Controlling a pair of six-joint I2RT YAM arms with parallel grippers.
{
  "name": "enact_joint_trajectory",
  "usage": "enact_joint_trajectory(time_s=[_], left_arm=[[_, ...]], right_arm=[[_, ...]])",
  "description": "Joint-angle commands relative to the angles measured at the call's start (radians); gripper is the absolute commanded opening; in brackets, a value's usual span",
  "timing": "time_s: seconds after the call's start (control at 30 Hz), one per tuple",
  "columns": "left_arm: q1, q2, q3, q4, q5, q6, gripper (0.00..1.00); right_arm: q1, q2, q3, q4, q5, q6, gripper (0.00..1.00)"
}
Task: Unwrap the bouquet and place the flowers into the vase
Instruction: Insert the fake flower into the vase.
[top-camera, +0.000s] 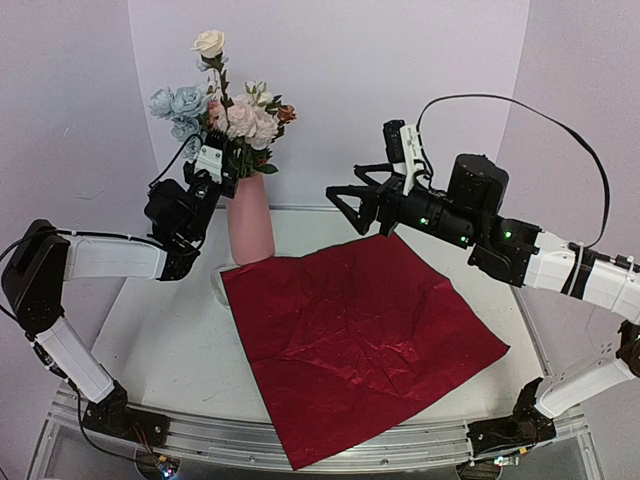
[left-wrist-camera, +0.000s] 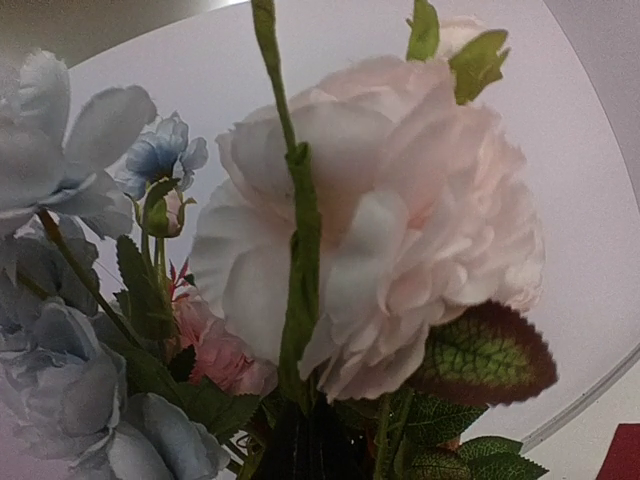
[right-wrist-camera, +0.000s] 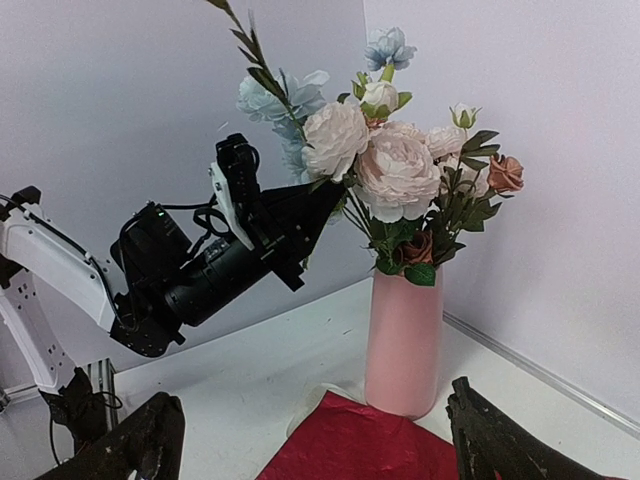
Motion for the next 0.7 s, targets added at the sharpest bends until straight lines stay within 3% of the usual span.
enact_joint_trajectory(time_s=[0.0, 0.67], left_arm=[[0.006, 0.015, 0.061, -0.079, -0.027, -0.057, 0.0], [0.046, 0.072, 0.17, -0.343, -0.031, -0.176, 0.0]], right_arm=[[0.004, -0.04, 0.0, 0.045, 0.012, -0.019, 0.92], [0.004, -0.033, 0.006, 0.046, 0.009, -0.022, 0.93]])
